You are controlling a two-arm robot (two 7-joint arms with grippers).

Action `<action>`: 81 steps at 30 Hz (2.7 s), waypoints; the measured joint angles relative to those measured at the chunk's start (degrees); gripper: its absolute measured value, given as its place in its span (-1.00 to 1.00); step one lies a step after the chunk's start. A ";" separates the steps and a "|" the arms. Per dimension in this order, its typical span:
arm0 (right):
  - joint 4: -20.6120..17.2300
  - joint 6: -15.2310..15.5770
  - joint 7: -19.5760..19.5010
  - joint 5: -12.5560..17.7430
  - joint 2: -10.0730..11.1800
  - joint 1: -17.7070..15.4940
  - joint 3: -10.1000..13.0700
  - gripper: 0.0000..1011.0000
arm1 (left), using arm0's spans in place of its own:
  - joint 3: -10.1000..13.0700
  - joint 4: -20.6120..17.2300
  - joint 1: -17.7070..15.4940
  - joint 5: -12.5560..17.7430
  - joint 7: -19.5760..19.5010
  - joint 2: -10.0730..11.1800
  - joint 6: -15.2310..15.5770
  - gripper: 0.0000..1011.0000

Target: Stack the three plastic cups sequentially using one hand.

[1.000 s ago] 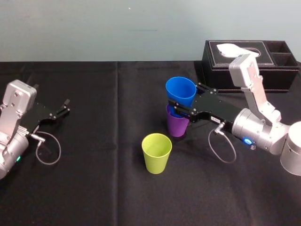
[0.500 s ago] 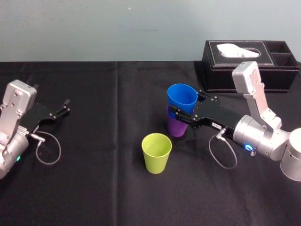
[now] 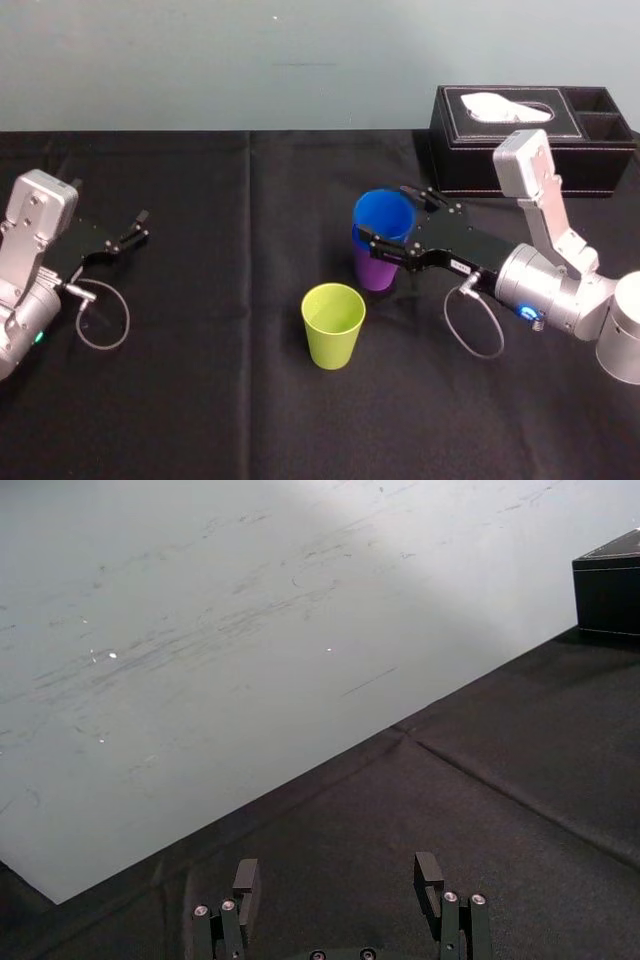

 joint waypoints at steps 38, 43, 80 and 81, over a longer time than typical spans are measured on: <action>-11.78 -5.17 2.89 5.97 8.09 -14.30 5.17 0.99 | 0.00 0.00 0.00 0.00 0.00 0.00 0.00 1.00; -12.74 -7.11 4.65 6.42 9.99 -17.48 4.98 0.99 | 0.00 0.00 0.00 0.00 0.00 0.00 0.00 1.00; -4.20 -7.85 8.99 3.11 6.86 -10.63 -3.42 0.99 | 0.00 0.00 0.00 0.00 0.00 0.00 0.00 1.00; -3.71 -7.72 9.06 2.96 6.51 -10.01 -3.79 0.99 | 0.00 0.00 0.00 0.00 0.00 0.00 0.00 1.00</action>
